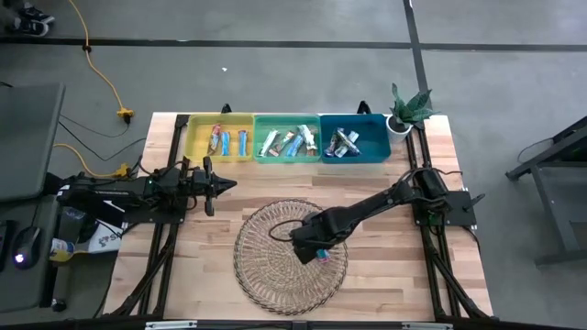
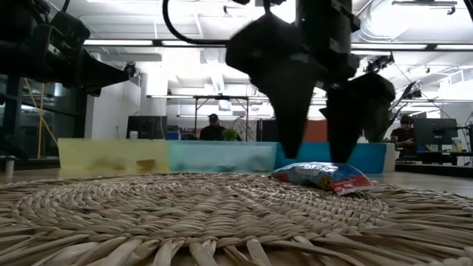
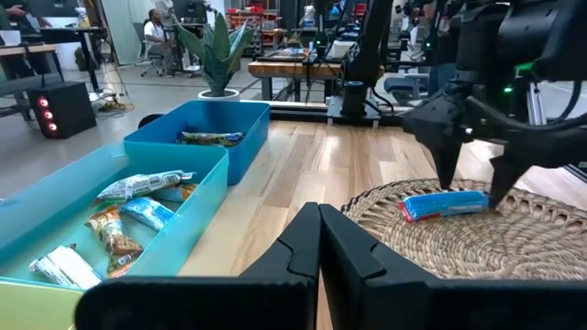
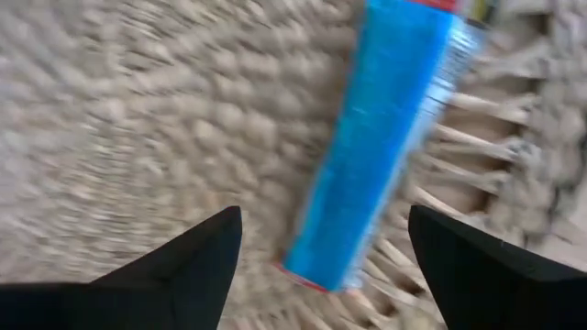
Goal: Pick and place Granola Bars by type
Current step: Put the red granola bar into the yellow bin
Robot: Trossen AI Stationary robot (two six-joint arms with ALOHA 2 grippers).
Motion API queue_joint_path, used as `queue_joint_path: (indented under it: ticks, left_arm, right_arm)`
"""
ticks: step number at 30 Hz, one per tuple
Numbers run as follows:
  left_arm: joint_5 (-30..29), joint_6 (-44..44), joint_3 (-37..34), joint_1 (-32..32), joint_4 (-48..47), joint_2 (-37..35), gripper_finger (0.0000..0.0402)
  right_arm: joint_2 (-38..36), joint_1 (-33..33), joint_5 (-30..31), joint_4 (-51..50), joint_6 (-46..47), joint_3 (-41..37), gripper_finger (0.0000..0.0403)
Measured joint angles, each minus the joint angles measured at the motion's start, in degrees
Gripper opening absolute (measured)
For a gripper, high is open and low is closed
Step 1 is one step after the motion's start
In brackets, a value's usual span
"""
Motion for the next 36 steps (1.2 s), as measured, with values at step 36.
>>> queue_joint_path:
  ticks: [36]
  left_arm:
    - [0.00, 0.01, 0.00, 0.00, -0.01, 0.01, 0.0000]
  right_arm:
    - [0.57, -1.16, 2.21, 5.23, 1.90, -5.22, 0.0294]
